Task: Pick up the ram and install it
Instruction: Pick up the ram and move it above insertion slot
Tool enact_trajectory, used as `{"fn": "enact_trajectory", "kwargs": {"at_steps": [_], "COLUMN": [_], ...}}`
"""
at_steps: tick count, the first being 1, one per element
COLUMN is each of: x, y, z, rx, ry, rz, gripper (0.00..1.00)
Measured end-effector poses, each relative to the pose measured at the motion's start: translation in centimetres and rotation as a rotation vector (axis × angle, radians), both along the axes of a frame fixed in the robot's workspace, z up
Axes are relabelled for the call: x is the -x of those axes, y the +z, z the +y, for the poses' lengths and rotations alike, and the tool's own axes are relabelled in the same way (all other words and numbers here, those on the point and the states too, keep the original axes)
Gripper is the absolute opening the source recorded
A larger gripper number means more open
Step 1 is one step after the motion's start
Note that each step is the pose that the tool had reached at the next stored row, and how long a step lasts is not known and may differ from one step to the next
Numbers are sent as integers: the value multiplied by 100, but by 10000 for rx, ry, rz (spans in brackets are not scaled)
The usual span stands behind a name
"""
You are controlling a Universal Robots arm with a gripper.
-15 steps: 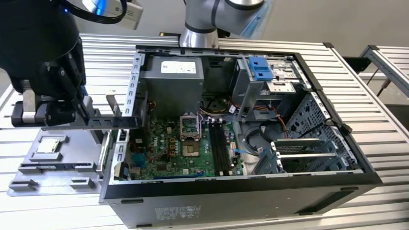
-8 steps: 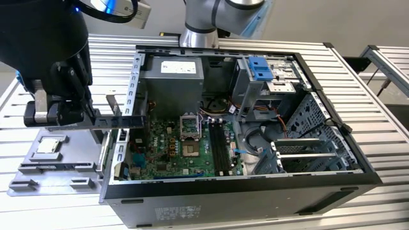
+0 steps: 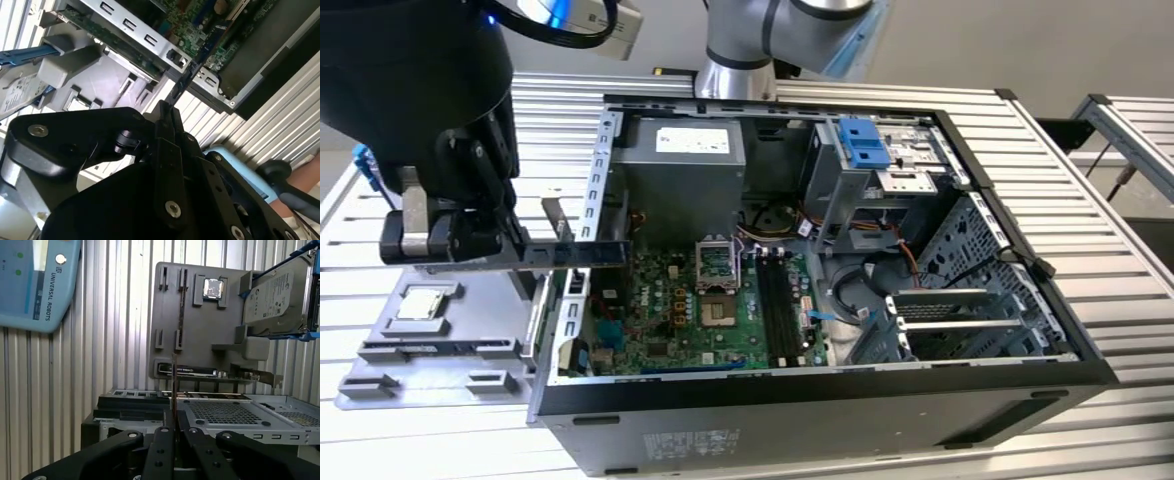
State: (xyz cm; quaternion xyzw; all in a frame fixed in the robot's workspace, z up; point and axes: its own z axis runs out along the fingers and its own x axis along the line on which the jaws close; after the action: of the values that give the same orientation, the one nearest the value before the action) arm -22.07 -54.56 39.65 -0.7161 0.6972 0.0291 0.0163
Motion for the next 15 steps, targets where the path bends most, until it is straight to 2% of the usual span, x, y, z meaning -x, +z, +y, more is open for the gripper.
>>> {"fn": "enact_trajectory", "kwargs": {"at_steps": [7, 15], "x": [-205, -509], "y": [0, 0], "z": [1, 6], "rx": [0, 0], "ry": [0, 0], "rz": [0, 0], "gripper": [0, 0]}}
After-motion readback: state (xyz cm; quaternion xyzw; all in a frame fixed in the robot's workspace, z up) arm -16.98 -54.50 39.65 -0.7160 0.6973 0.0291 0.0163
